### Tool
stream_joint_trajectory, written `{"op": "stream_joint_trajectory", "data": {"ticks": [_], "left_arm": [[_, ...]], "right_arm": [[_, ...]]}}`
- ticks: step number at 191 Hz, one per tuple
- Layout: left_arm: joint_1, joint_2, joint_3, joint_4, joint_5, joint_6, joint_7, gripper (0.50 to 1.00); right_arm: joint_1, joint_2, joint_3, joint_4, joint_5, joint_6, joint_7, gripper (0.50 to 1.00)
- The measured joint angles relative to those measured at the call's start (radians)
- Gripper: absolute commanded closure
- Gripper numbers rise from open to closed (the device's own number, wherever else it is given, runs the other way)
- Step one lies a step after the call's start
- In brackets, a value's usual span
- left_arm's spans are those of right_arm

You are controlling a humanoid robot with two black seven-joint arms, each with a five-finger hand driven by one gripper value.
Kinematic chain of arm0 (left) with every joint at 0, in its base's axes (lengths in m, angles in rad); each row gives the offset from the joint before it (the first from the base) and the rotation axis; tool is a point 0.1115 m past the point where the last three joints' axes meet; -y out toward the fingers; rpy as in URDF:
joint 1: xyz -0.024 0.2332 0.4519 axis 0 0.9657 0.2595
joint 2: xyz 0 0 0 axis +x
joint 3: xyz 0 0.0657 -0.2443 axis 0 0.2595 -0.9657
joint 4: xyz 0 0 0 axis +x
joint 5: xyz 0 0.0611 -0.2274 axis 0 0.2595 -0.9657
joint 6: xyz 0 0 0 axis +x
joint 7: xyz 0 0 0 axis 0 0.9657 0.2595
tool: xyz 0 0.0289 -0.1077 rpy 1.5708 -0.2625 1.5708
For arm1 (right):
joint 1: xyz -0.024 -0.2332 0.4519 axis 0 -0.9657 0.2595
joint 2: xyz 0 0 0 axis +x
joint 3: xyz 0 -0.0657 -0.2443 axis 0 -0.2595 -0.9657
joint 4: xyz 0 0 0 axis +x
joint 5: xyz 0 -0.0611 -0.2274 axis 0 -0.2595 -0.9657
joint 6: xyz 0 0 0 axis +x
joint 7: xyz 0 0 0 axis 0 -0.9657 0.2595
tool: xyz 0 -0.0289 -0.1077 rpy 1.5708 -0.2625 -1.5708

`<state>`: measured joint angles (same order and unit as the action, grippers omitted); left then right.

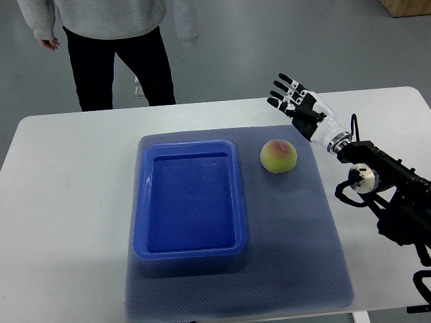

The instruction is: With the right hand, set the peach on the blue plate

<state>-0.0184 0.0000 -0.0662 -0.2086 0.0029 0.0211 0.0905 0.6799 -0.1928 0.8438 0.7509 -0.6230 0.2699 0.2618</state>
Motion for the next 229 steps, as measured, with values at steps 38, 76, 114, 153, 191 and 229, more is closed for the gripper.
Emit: {"op": "stream_joint_trajectory", "data": {"ticks": [38,76,114,153,191,229], "left_arm": [[0.0,0.0,-0.001,0.001,0.0,-0.002,0.0,0.5],[0.0,0.0,0.0,-0.001,0.0,-0.01,0.0,0.5],[0.0,0.0,0.001,-0.002,0.0,-0.013,0.0,0.5],[0.0,0.0,0.002,-0.002,0.0,-0.013,0.0,0.5],[0.0,0.0,0.002,-0.002,0.0,-0.013,0.0,0.5],[0.001,0.0,0.001,-0.001,0.0,-0.013,0.0,0.5]], "right_arm": [[0.179,-0.127,-0.287,0.007,-0.342,0.014,-0.007,0.57],[0.446,-0.241,-0.672,0.039,-0.393,0.064,-0.072,0.57],[0.604,-0.308,-0.834,0.121,-0.388,0.135,-0.111,0.57],[0.6,-0.295,-0.85,0.13,-0.384,0.16,-0.134,0.57],[0.556,-0.264,-0.856,0.13,-0.388,0.13,-0.129,0.57],[0.52,-0.248,-0.867,0.128,-0.397,0.09,-0.128,0.572]]}}
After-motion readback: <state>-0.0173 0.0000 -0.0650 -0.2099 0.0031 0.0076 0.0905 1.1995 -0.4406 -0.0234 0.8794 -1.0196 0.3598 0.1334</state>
